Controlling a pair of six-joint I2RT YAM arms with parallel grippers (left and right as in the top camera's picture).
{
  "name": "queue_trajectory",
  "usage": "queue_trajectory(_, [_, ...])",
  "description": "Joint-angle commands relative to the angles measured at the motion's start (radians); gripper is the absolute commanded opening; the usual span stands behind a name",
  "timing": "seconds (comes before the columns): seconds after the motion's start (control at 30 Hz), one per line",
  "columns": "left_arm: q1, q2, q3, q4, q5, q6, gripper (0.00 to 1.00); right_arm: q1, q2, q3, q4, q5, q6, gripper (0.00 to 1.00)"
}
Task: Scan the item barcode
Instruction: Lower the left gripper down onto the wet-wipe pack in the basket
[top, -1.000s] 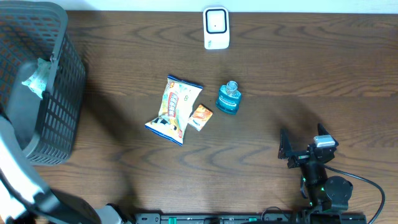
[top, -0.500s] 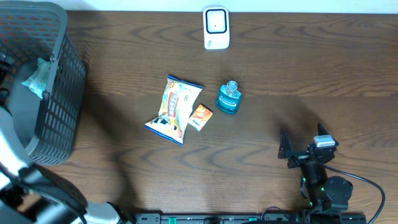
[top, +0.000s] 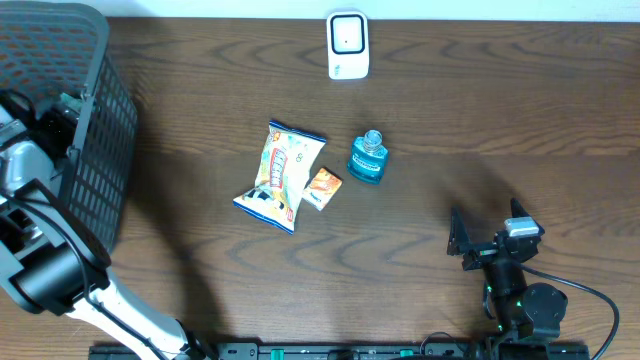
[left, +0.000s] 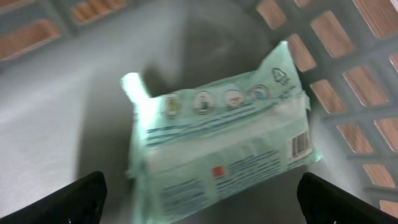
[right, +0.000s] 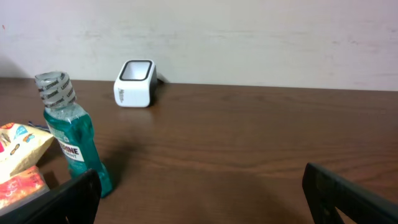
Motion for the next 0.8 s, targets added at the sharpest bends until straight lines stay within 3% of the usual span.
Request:
queue_trajectory(0.0, [-0.014,-0.005,0.000,0.013,-0.023,0.028,0.98,0.000,-0.002,-0.001,-0.003,0.008,0.013,0.99])
queue_trajectory(0.2, [-0.014,-0.005,0.000,0.008,-0.107,0.029,0.98,0.000,-0.002,-0.001,-0.003,0.008,0.013,0.99])
queue_trajectory(0.6, [-0.015,0.043,0.000,0.039,-0.110,0.028,0.99,0.000,-0.002,-0.001,-0.003,0.008,0.013,0.99])
queue_trajectory(0.63, [-0.015,0.053,0.000,0.039,-0.110,0.029,0.93,0.000,-0.002,-0.001,-0.003,0.008,0.013,0.99])
queue_trajectory(0.73, [-0.015,0.070,0.000,0.037,-0.110,0.028,0.47,0.000,-0.002,-0.001,-0.003,0.008,0.013,0.99])
queue_trajectory(0.77, [-0.015,0.071,0.000,0.037,-0.110,0.029,0.37,0.000,-0.002,-0.001,-0.003,0.008,0.013,0.99])
